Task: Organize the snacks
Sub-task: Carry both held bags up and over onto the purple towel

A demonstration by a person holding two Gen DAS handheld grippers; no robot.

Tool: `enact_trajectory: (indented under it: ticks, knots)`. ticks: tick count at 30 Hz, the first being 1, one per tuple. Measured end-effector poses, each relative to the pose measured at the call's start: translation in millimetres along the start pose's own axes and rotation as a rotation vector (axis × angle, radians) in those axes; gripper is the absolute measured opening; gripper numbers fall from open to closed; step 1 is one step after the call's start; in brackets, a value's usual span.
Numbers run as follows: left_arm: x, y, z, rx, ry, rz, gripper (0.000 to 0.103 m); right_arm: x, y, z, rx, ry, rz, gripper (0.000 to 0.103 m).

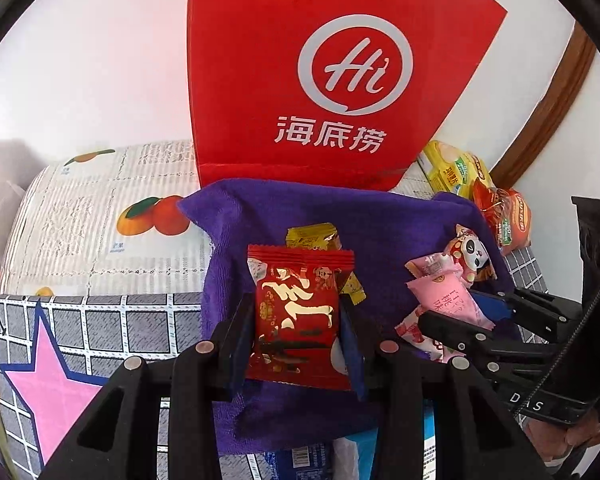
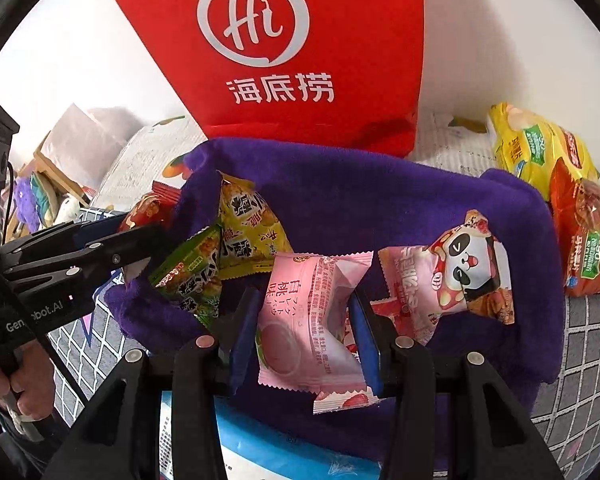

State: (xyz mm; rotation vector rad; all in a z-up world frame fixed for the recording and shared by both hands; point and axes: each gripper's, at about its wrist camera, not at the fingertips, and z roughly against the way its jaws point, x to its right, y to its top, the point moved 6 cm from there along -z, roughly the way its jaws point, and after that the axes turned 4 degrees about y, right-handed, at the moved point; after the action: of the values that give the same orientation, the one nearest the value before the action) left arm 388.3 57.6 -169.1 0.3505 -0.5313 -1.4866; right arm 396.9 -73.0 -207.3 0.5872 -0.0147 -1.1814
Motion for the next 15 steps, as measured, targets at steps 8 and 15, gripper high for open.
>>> enact_trajectory:
  ticks: [8,15]
  knots:
    - [9,1,3,0.007,-0.016,-0.017,0.038,-6,-2,-4,-0.007,-0.006,0.027,0.045]
    - [16,-1,3,0.004,-0.016,-0.030,0.038,-13,-9,-15,-0.064,0.001,0.062,0.046]
